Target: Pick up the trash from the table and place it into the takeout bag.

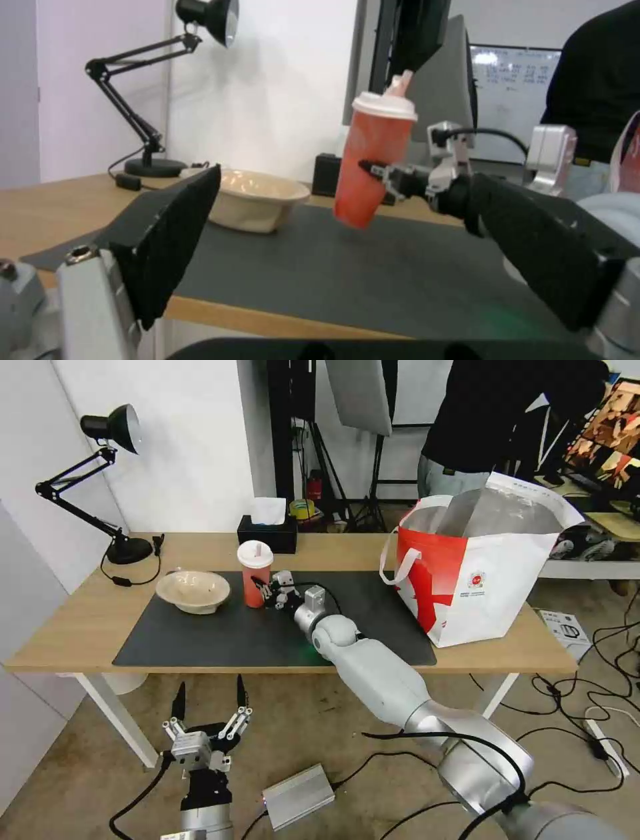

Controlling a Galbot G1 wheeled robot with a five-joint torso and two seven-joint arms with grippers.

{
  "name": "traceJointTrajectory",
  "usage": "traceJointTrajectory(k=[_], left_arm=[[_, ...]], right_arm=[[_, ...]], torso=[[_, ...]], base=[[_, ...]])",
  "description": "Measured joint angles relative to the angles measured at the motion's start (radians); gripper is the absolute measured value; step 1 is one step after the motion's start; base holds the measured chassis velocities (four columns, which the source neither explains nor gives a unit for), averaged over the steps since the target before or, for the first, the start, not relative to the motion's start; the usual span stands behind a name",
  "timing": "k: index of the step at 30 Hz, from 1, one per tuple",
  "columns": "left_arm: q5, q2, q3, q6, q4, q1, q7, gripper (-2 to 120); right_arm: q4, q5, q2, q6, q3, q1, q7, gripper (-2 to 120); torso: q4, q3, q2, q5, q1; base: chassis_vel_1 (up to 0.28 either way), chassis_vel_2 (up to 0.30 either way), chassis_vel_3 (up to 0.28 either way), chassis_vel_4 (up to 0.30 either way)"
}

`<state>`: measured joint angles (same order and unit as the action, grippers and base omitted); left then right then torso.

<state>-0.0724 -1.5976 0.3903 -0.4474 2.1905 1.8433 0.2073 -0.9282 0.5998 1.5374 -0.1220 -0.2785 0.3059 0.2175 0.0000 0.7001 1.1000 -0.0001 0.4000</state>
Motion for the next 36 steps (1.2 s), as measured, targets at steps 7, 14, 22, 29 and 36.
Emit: traceJointTrajectory(k=[7,14,22,29,36], left_arm=[[0.005,0.000,0.013,-0.010,0.013,0.005,0.003,100],[0.006,0.000,0.016,-0.010,0.019,0.013,0.003,100],[0.005,0.001,0.018,-0.010,0.031,0.016,0.003,100],[-0.002,0.000,0.010,-0.016,0.036,0.022,0.002,100],[-0.010,0.000,0.016,-0.030,0.048,0.036,0.003,100]], right_arm=[[-0.076,-0.005,-0.017,0.032,0.016,0.010,-0.051,2],[-0.187,-0.017,-0.077,0.087,0.044,0.015,-0.134,2],[-0.338,0.009,-0.181,0.137,0.049,0.025,-0.192,2],[-0.481,0.062,-0.301,0.165,0.045,0.027,-0.210,2],[-0.563,0.124,-0.377,0.190,0.065,0.030,-0.219,2]], torso=[[0.0002,0.000,0.000,0.0001,0.000],[0.0000,0.000,0.000,0.0001,0.000],[0.0000,0.000,0.000,0.0004,0.000],[0.0000,0.000,0.000,0.0004,0.000],[-0.0001,0.000,0.000,0.0003,0.000]], base=[[0.000,0.000,0.000,0.000],[0.000,0.000,0.000,0.000],[0.000,0.000,0.000,0.000],[0.000,0.000,0.000,0.000],[0.000,0.000,0.000,0.000]])
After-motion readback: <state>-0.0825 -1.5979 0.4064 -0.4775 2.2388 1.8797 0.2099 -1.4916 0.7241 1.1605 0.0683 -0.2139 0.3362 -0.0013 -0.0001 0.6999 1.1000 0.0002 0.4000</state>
